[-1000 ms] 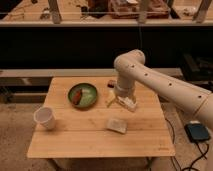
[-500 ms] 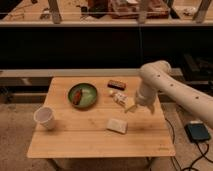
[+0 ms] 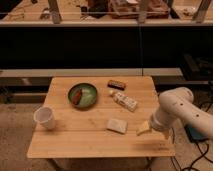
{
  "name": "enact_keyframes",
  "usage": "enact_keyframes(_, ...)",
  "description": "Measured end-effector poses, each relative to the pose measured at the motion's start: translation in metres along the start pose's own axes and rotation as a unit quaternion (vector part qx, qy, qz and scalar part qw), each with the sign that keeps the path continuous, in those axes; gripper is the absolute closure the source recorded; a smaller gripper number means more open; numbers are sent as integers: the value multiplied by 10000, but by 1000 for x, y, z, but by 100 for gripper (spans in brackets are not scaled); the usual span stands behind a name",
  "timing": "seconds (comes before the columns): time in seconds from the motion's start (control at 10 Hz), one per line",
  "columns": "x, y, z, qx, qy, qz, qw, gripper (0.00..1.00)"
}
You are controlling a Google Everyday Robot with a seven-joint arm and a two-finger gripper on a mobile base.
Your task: Move the arm in a circular motion
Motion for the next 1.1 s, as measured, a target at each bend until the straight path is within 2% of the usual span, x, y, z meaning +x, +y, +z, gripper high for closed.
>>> enact_keyframes(0.2,-15,-23,-1,-15,57,-322,9995,20)
enact_keyframes(0.5,-24,-89,-2,2,117,-1016,9948,20)
enact_keyframes(0.6,-28,-118,-2,33,102,-1335,9910,20)
enact_keyframes(0.7,-34,-151,-1,56,61,-1740,9847,20)
enact_keyframes(0.8,-36,-169,-1,67,44,-1949,9808,20)
enact_keyframes(1.1,-36,-249,-5,122,33,-2716,9623,20)
